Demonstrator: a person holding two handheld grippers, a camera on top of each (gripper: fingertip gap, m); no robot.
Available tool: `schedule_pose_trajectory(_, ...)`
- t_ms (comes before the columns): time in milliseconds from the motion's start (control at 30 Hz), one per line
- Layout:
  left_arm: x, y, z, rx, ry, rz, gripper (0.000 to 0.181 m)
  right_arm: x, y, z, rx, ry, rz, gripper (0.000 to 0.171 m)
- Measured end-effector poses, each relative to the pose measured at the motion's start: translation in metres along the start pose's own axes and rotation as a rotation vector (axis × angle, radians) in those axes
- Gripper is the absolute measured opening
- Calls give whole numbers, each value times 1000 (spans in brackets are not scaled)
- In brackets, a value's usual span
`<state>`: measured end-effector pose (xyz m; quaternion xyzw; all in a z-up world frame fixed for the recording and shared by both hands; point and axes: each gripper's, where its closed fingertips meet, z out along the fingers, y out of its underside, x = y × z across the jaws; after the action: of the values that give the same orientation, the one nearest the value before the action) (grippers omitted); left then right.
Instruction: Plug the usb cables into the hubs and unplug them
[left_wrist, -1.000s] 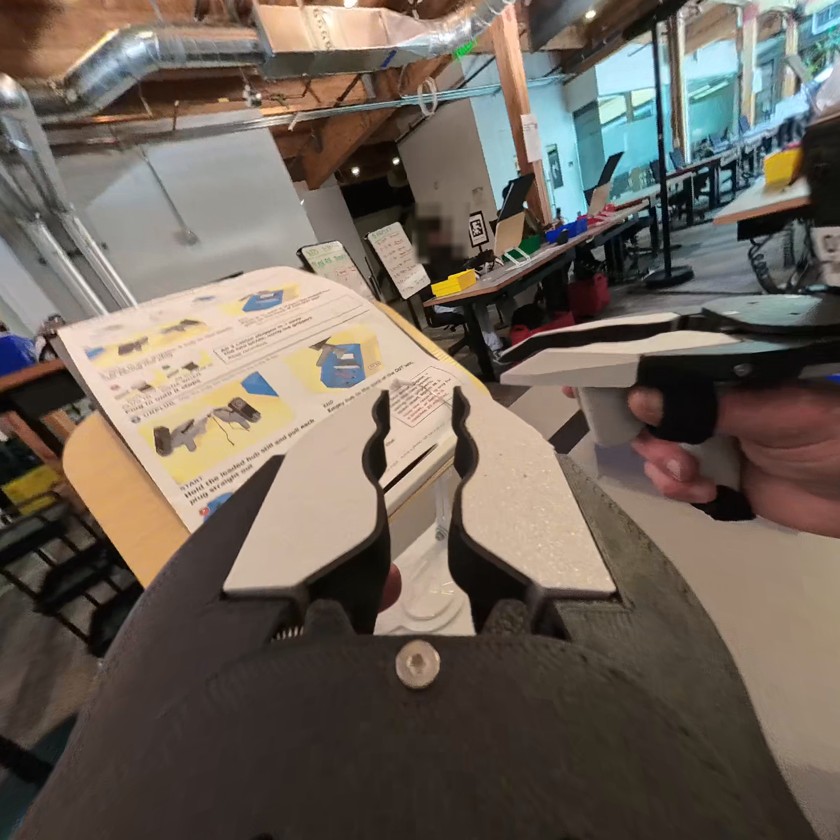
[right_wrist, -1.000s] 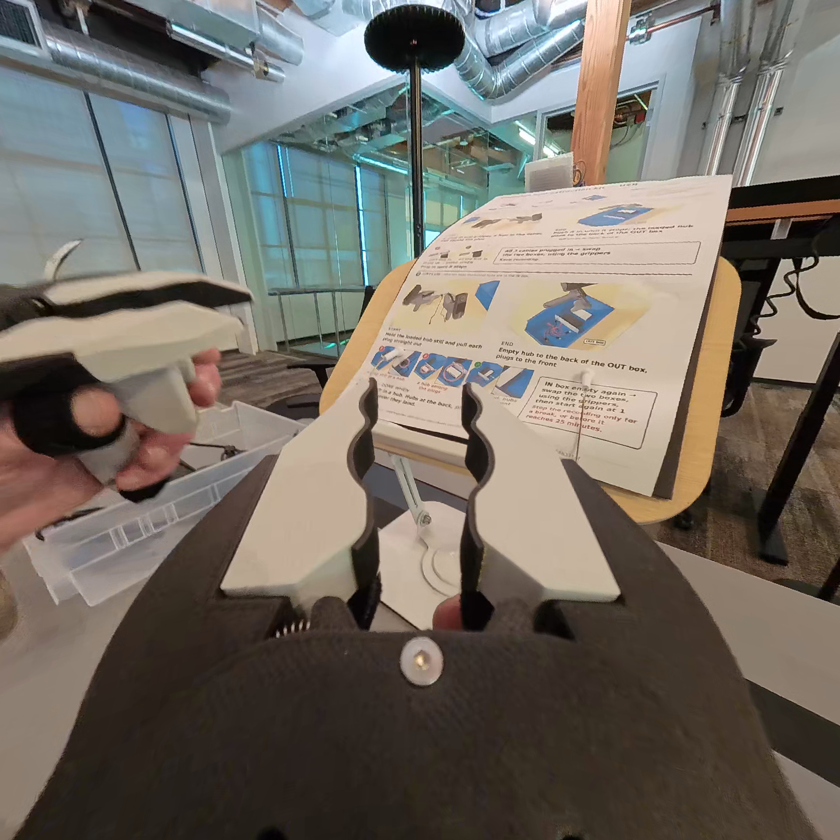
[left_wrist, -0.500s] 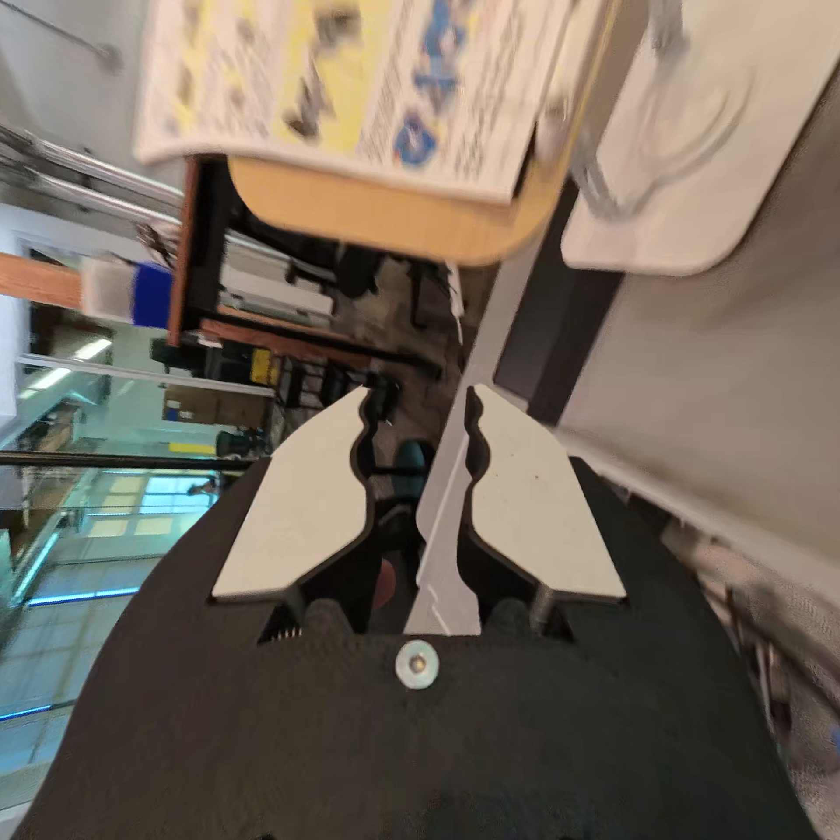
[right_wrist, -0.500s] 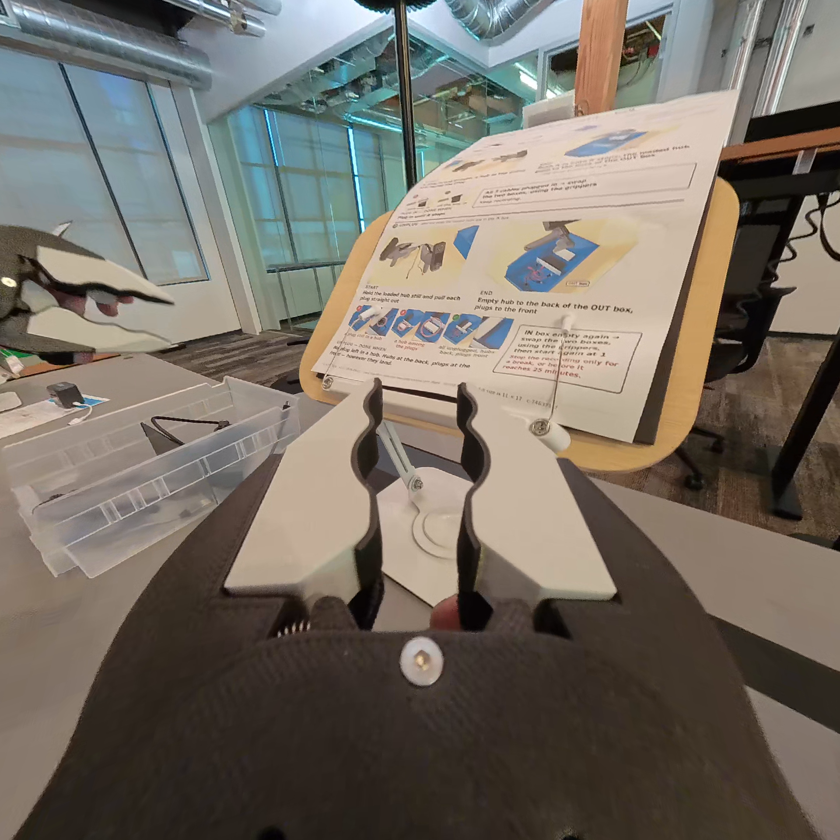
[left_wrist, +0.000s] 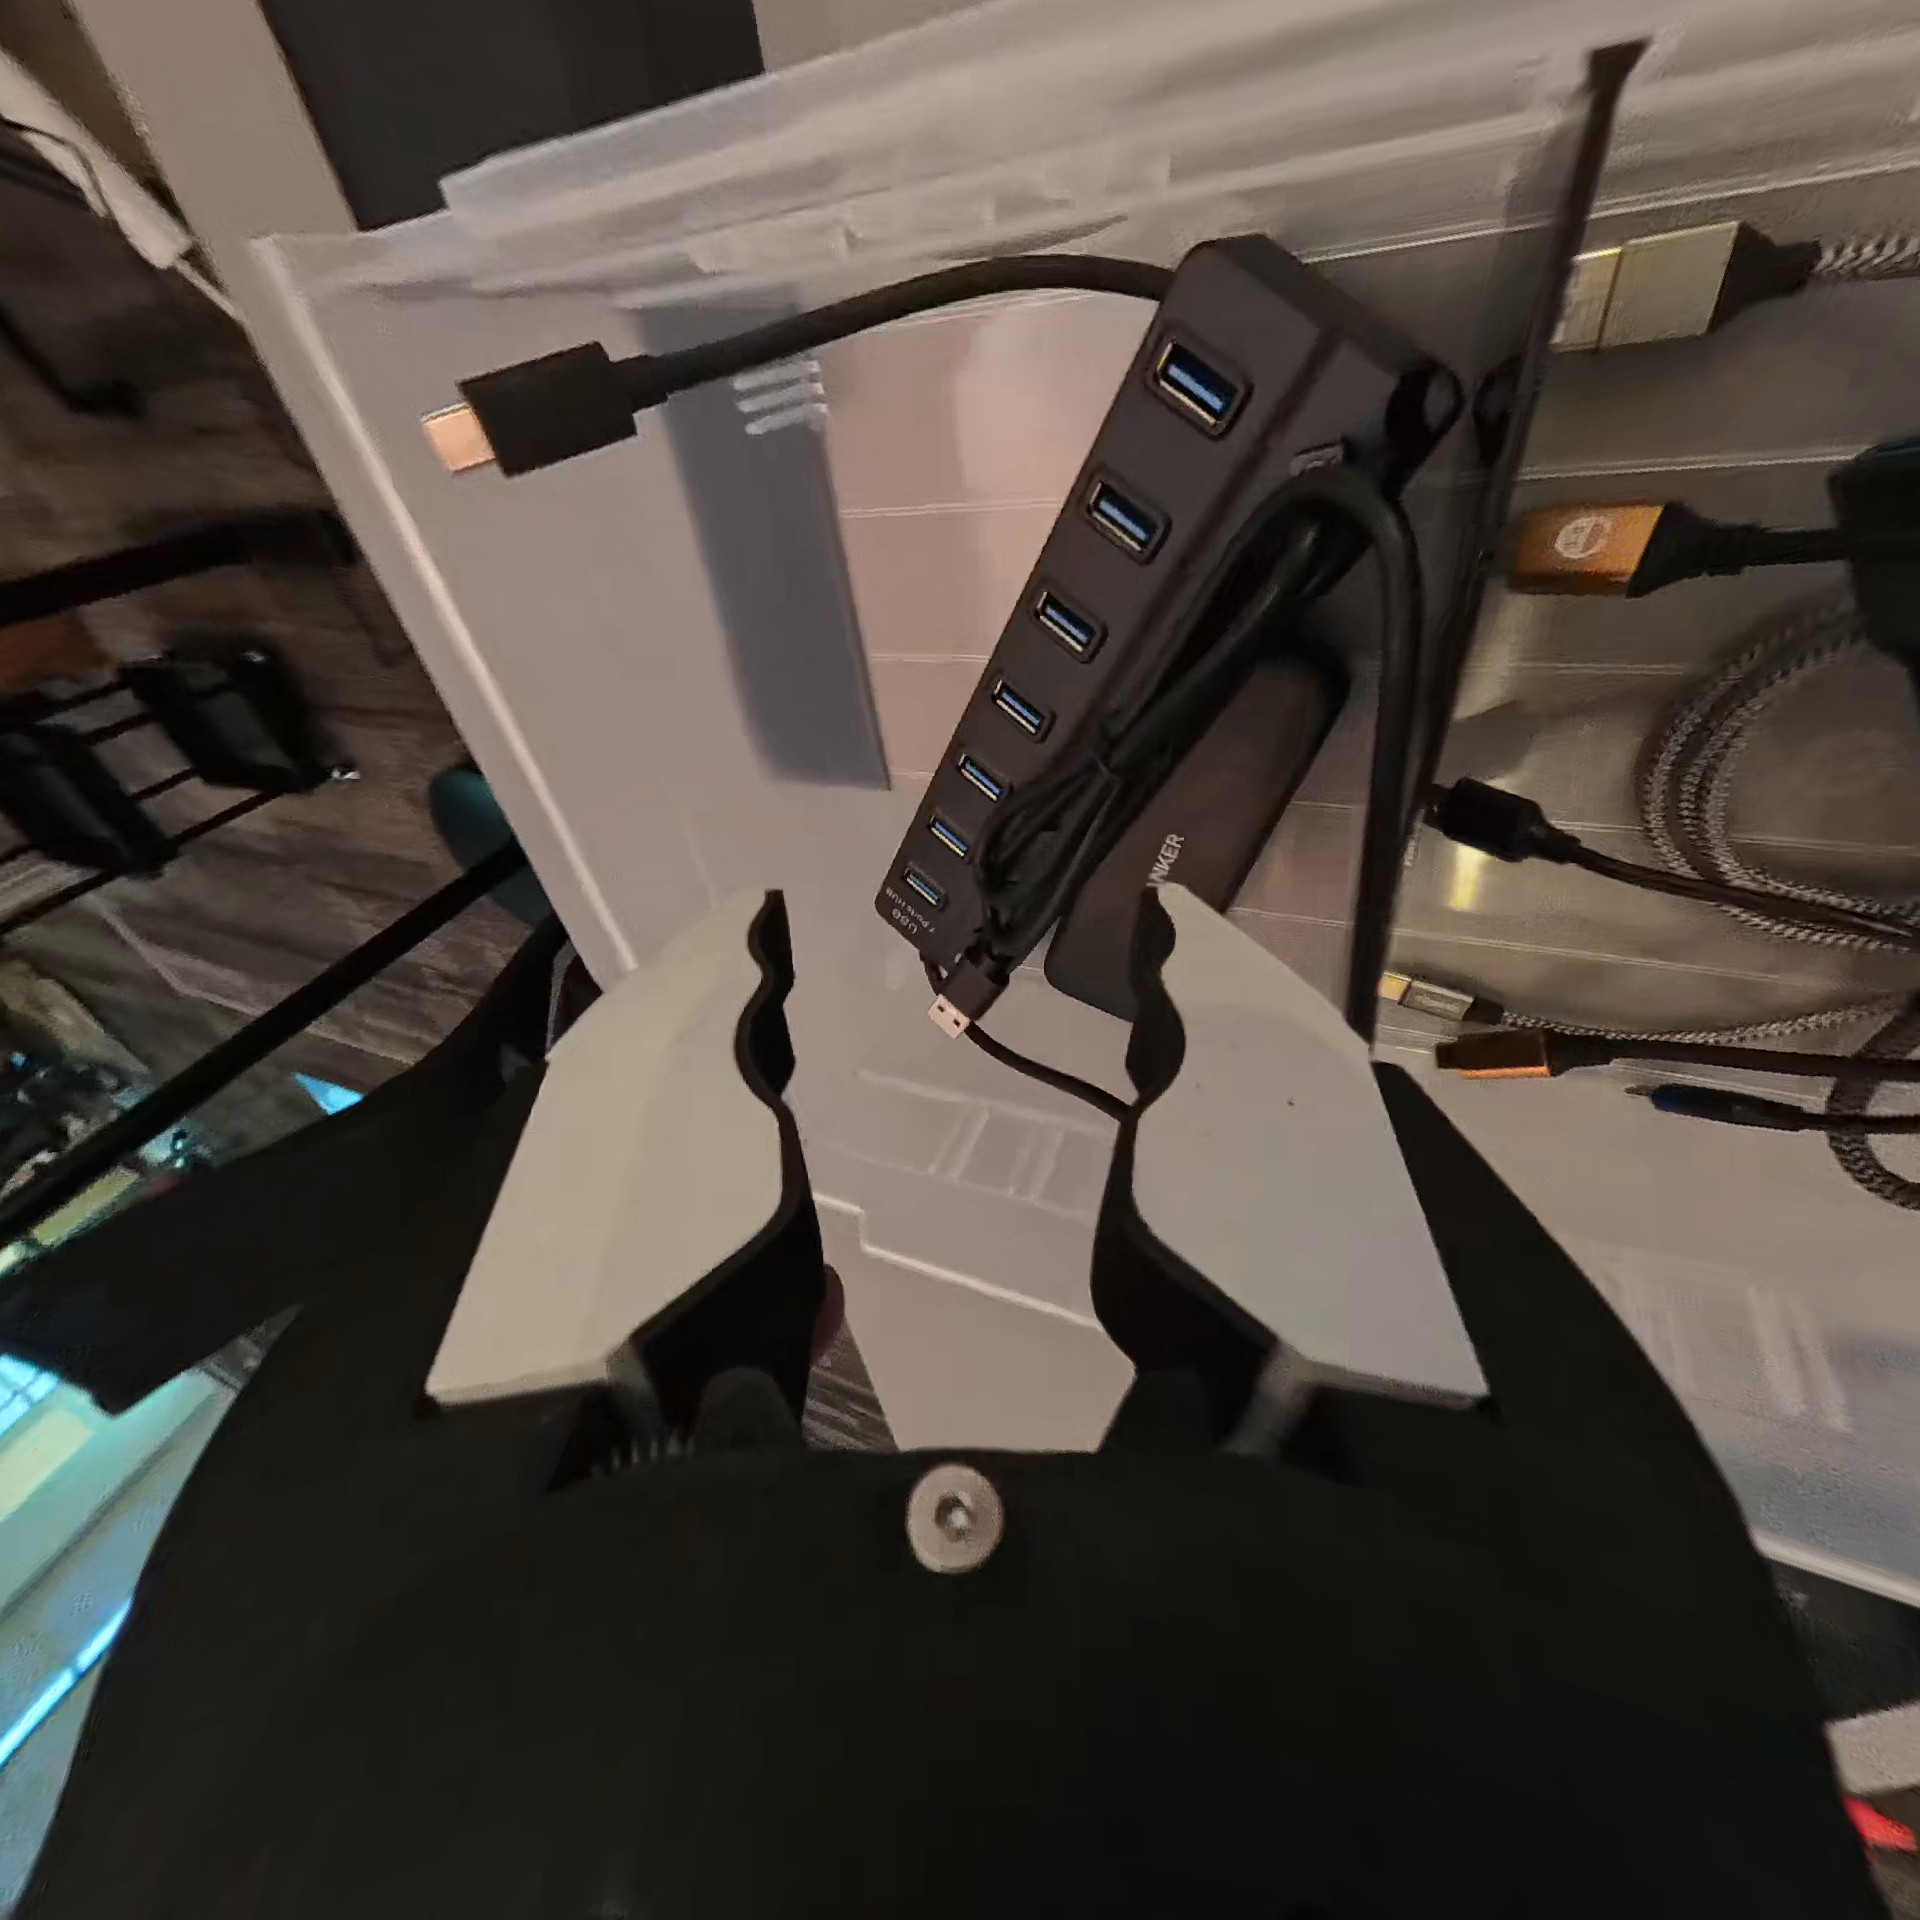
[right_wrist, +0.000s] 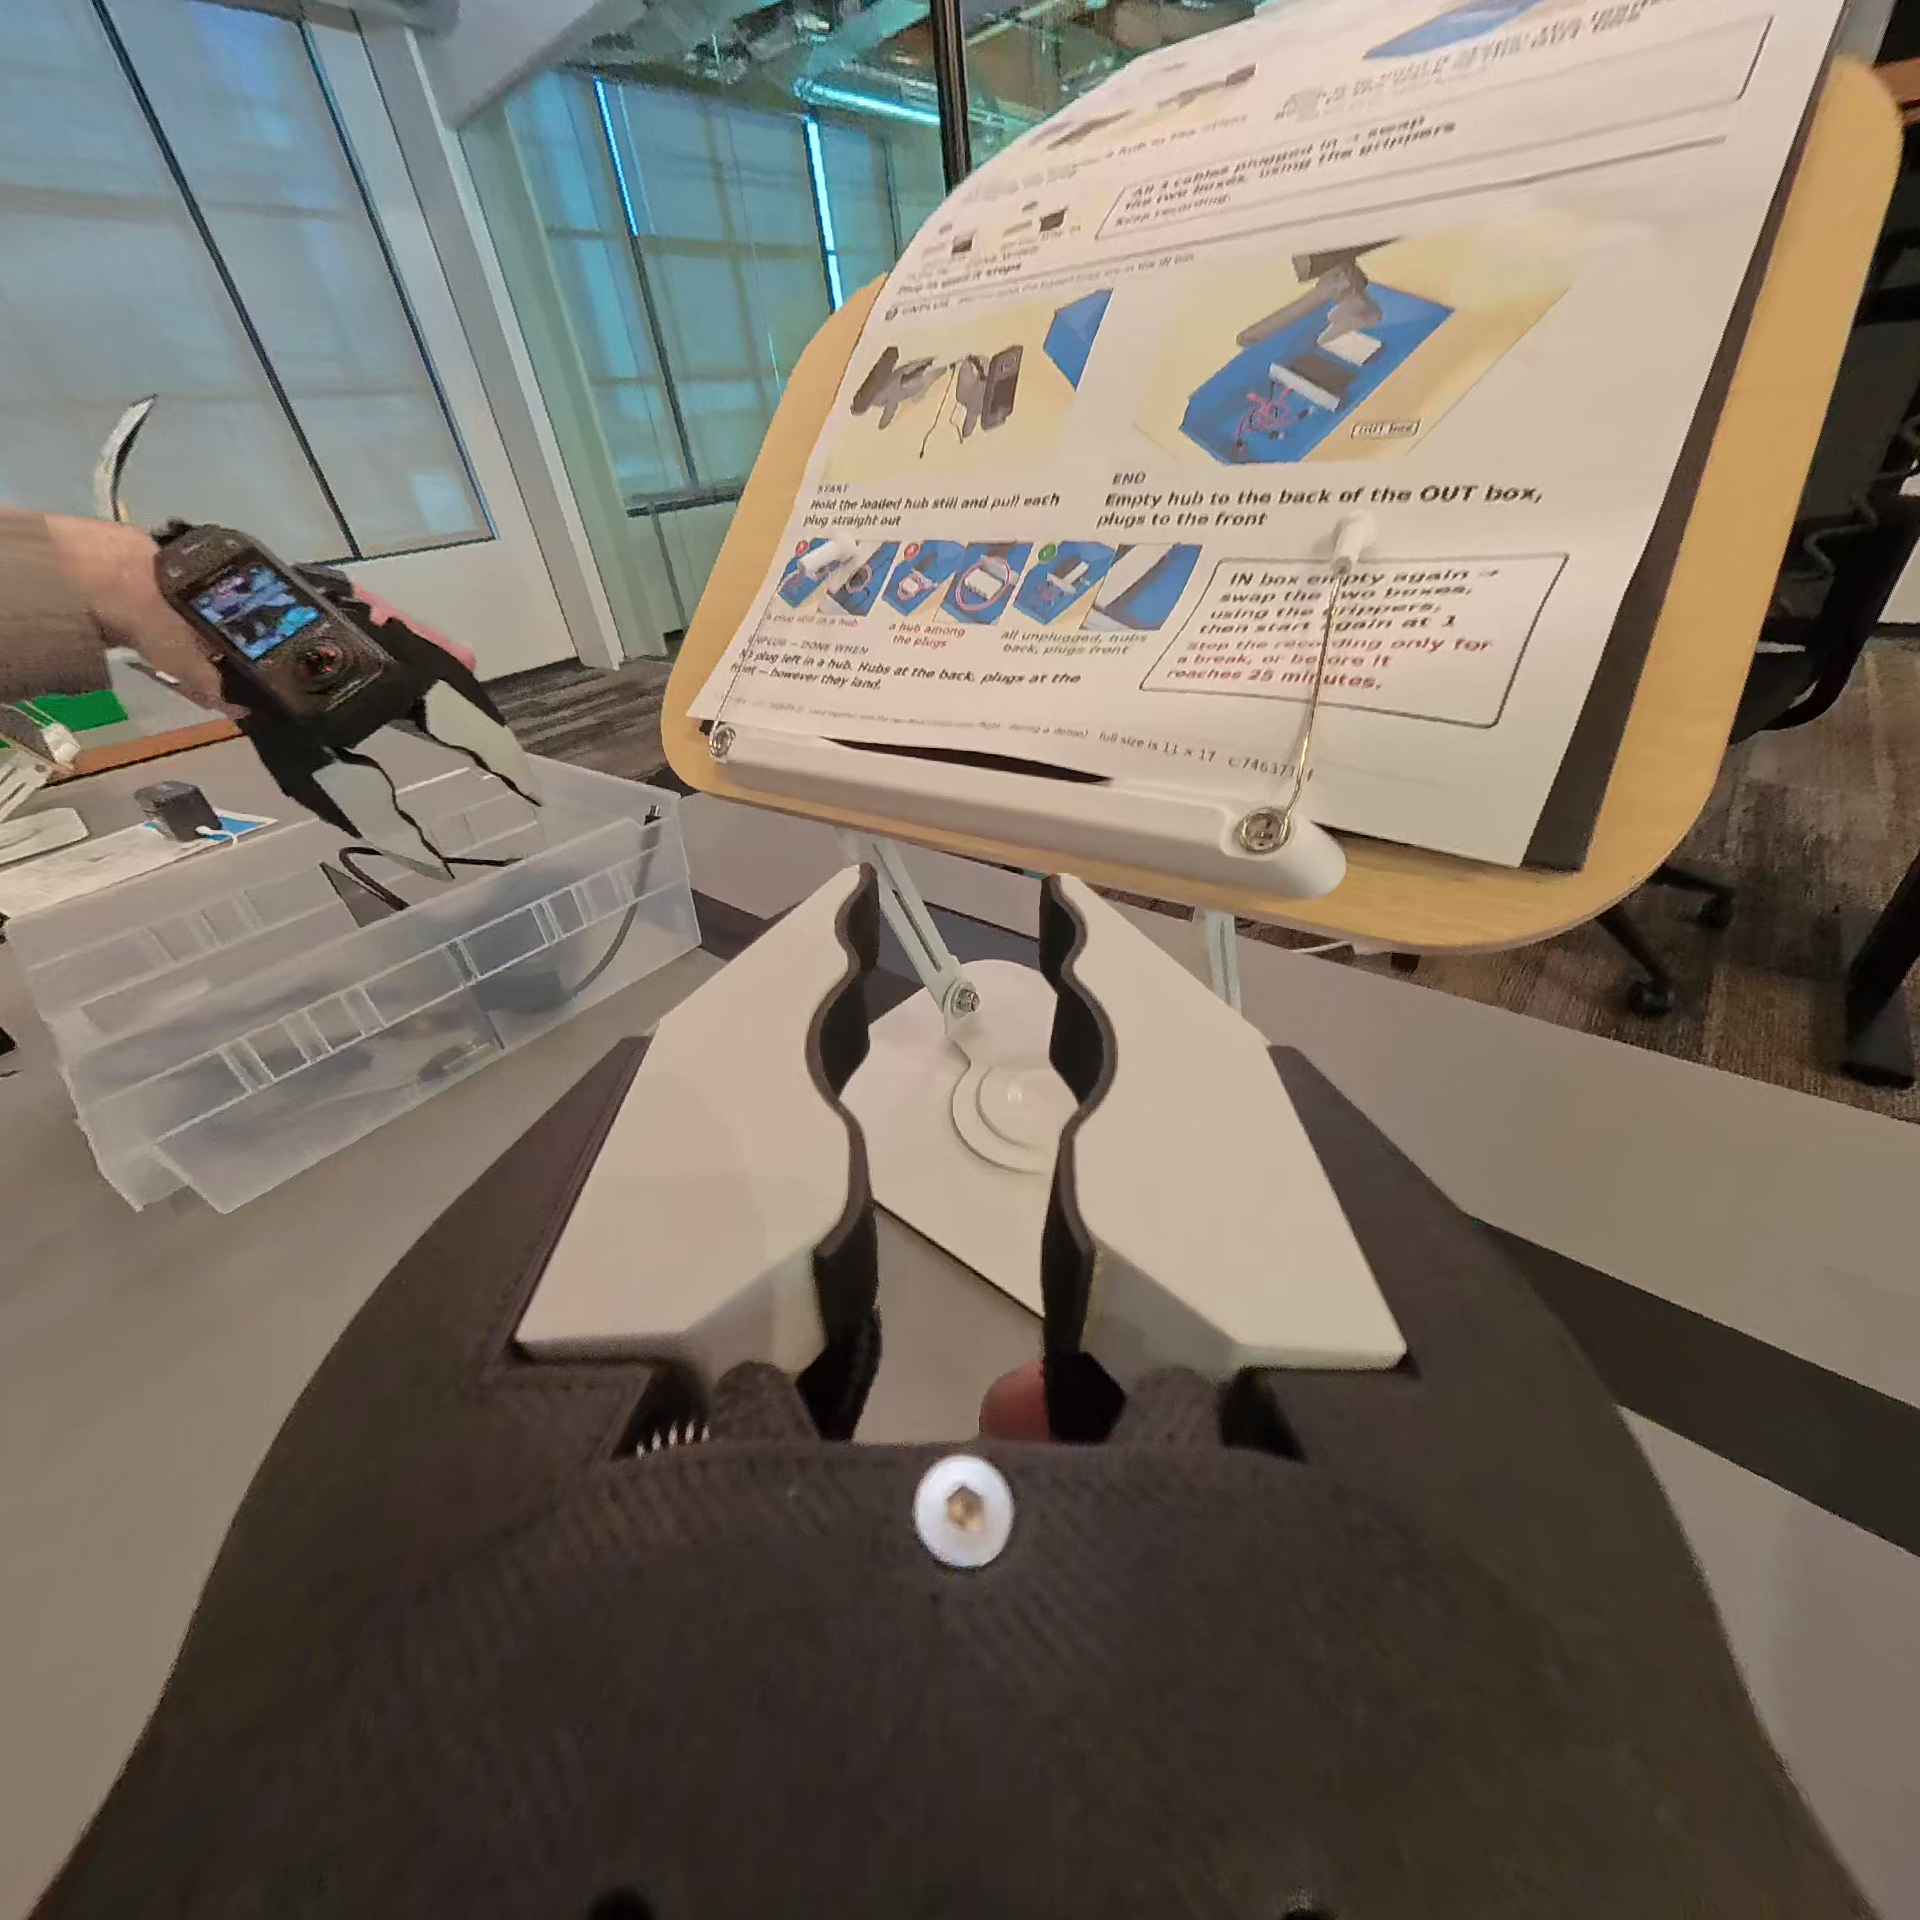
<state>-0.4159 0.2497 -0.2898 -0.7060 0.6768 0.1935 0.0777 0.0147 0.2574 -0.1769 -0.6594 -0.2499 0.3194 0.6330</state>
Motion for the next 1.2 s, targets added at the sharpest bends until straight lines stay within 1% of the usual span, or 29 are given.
schedule_pose_trajectory(67,5,-1,11,-6,71,45,68,0,5,2,-10,-8,10,29)
schedule_pose_trajectory(133,10,3,23,-52,133,88,75,1,9,3,-19,-13,21,29)
schedule_pose_trajectory(200,11,7,32,-91,163,138,70,2,14,4,-28,-17,33,28)
schedule_pose_trajectory(267,14,7,35,-102,219,135,66,3,17,5,-35,-17,40,28)
schedule_pose_trajectory(367,15,6,42,-92,267,134,73,5,21,5,-40,-22,55,28)
schedule_pose_trajectory(433,18,3,48,-83,291,148,74,5,22,6,-40,-28,71,27)
schedule_pose_trajectory(533,22,-1,58,-94,319,182,71,5,26,7,-48,-30,78,27)
schedule_pose_trajectory(600,30,-5,65,-99,350,206,65,6,28,7,-54,-29,77,28)
schedule_pose_trajectory(633,33,-5,67,-114,363,228,64,6,29,7,-54,-29,80,27)
schedule_pose_trajectory(700,33,-4,68,-132,384,227,63,7,28,6,-49,-30,90,27)
schedule_pose_trajectory(767,35,-3,67,-135,401,232,57,8,29,6,-48,-30,96,27)
schedule_pose_trajectory(867,35,-3,66,-128,372,235,56,10,29,5,-46,-29,100,27)
schedule_pose_trajectory(1000,27,-2,61,-95,306,181,55,10,27,4,-41,-29,103,27)
schedule_pose_trajectory(1200,13,5,34,-67,223,93,54,10,22,2,-27,-30,106,27)
